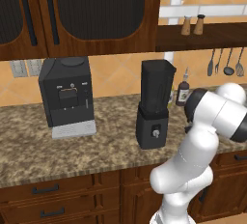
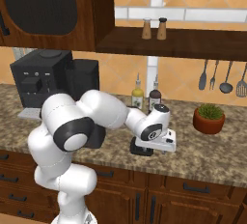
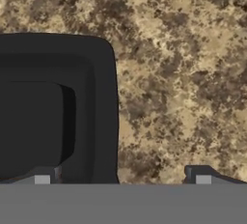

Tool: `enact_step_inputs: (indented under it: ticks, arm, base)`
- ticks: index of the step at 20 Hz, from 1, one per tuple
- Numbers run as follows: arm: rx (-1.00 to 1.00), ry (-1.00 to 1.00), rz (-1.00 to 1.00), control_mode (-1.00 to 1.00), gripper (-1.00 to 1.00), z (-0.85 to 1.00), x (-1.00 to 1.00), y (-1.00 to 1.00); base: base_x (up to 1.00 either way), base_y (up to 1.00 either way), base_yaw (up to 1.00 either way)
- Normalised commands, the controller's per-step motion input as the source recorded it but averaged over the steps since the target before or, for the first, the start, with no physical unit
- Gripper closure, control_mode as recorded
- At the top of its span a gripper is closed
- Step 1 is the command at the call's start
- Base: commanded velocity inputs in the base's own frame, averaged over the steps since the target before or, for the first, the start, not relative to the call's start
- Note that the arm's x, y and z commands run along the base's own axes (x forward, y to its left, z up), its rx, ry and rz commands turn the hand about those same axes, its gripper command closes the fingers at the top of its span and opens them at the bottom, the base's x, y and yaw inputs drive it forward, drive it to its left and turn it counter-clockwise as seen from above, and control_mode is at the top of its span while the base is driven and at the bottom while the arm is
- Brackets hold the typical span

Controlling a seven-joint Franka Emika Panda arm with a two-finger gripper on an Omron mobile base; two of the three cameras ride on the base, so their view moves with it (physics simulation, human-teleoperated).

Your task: Close the lid blender by securely placing the lid on top.

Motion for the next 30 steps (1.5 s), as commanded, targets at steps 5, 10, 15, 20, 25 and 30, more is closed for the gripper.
enact_step_inputs:
  ticks: [5, 10, 15, 20, 25, 30]
  arm:
    - [0.00, 0.00, 0.00, -1.00, -1.00, -0.11, 0.12, 0.00]
    - [0.00, 0.00, 0.00, -1.00, -1.00, -0.11, 0.09, 0.00]
    - [0.01, 0.00, 0.00, -1.00, -1.00, -0.02, 0.00, 0.00]
    - [0.02, 0.00, 0.00, -1.00, -1.00, -0.06, 0.00, 0.00]
    - [0.02, 0.00, 0.00, -1.00, -1.00, -0.08, 0.02, 0.00]
    - [0.03, 0.00, 0.00, -1.00, -1.00, -0.10, 0.00, 0.01]
  base:
    - [0.00, 0.00, 0.00]
    - [0.00, 0.00, 0.00]
    - [0.00, 0.00, 0.00]
    - [0.00, 0.00, 0.00]
    - [0.00, 0.00, 0.00]
    - [0.00, 0.00, 0.00]
